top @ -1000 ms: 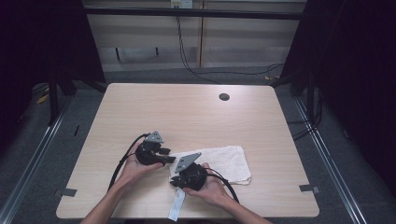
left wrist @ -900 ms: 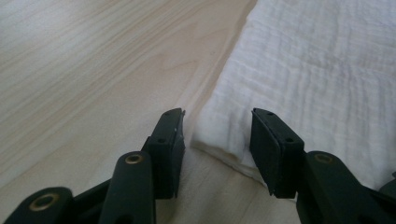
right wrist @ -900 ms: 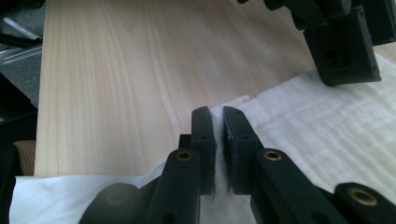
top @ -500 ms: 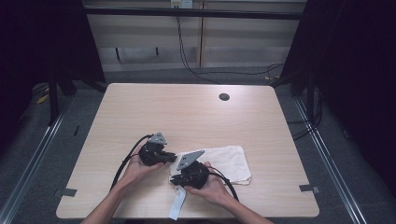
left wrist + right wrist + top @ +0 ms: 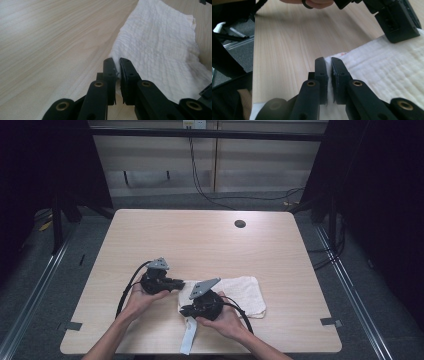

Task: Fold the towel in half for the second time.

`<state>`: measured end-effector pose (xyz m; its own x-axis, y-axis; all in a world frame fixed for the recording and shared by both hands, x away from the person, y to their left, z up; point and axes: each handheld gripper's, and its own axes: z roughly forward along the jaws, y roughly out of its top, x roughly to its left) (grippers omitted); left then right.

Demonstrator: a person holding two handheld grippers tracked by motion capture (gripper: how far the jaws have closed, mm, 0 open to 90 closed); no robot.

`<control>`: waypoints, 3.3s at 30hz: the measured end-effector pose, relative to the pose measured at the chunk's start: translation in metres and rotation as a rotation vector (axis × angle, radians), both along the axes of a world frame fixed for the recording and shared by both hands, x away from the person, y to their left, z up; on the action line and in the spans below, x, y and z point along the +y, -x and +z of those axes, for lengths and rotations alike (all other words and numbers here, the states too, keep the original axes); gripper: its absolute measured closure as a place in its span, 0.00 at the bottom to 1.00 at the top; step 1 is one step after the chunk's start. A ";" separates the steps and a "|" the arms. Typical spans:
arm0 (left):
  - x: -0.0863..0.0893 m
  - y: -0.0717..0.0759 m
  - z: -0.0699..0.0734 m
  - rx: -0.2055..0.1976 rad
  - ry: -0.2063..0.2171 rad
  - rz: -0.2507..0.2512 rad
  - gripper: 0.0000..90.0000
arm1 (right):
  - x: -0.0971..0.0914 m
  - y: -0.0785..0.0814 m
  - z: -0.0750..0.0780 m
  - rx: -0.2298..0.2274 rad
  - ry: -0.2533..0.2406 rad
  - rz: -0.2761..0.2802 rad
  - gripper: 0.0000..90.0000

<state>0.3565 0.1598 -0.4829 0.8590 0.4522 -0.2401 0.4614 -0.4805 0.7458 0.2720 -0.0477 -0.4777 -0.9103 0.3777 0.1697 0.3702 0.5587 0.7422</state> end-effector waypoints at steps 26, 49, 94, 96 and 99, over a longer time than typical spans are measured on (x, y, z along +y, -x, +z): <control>0.054 -0.004 0.029 -0.034 0.096 0.122 0.93 | 0.035 -0.015 0.032 -0.030 -0.130 0.001 0.95; 0.096 -0.010 0.058 -0.068 0.105 0.200 0.93 | 0.084 -0.031 0.064 -0.054 -0.235 0.006 0.95; -0.009 -0.017 0.038 -0.040 -0.009 0.068 0.93 | -0.011 -0.009 0.041 -0.046 -0.210 -0.165 0.95; -0.011 -0.017 0.038 -0.037 -0.004 0.063 0.93 | -0.013 -0.009 0.040 -0.043 -0.209 -0.167 0.95; -0.018 -0.019 0.039 -0.040 -0.021 0.053 0.93 | -0.018 -0.007 0.040 -0.043 -0.211 -0.179 0.95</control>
